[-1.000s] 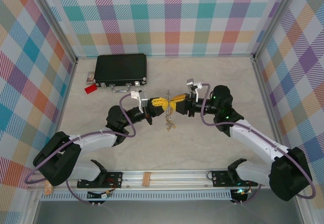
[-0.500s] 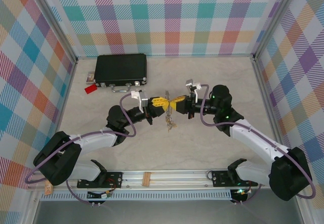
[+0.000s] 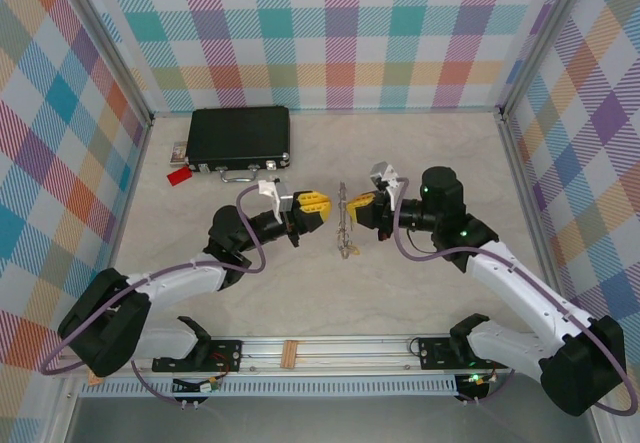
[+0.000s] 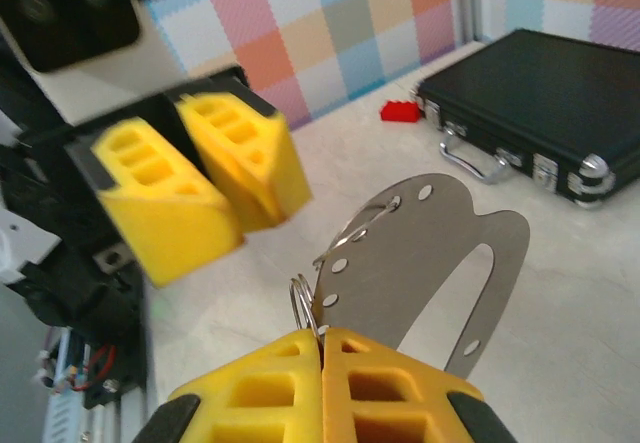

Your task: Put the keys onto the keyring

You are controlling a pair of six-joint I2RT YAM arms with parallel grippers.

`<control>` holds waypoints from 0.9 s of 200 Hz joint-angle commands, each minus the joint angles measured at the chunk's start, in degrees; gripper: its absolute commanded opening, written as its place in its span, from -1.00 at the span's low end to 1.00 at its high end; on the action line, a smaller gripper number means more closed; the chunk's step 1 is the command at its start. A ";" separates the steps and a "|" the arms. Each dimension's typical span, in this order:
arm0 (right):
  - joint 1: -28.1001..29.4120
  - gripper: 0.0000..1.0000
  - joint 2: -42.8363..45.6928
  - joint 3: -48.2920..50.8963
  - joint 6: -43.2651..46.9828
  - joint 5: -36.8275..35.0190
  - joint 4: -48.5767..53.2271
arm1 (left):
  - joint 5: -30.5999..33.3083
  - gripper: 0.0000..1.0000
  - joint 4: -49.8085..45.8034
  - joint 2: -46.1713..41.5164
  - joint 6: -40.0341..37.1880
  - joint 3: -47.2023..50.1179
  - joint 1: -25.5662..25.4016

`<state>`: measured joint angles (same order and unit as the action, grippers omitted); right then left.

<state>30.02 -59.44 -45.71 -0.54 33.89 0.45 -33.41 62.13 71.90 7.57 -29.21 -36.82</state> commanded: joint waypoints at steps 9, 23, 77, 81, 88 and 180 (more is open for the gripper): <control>1.71 -0.89 -0.88 -3.68 10.65 -6.54 6.38 | -2.28 -0.64 -13.63 -4.32 -8.76 -3.21 0.34; 3.21 -0.89 -1.96 -4.94 13.04 -8.14 8.40 | -2.79 -0.64 -20.43 -5.21 -12.32 -4.70 0.01; 6.21 -0.87 -6.19 -11.23 18.27 -9.87 18.01 | -2.95 -0.58 -32.63 -5.25 -20.68 -6.08 -0.62; 6.42 -0.87 -6.61 -11.78 18.95 -9.89 18.80 | -2.63 -0.58 -32.92 -5.21 -21.17 -6.09 -0.62; 6.86 -0.87 -7.41 -12.95 20.07 -10.15 20.86 | -2.09 -0.58 -33.55 -5.03 -21.76 -6.16 -0.62; 9.43 -0.87 -13.36 -20.41 26.24 -12.60 31.25 | -0.24 -0.59 -32.23 -5.80 -25.10 -4.58 -0.62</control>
<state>38.70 -71.90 -63.13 22.61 21.28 29.06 -33.82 28.62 67.24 -15.53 -33.91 -37.10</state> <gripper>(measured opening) 0.066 0.209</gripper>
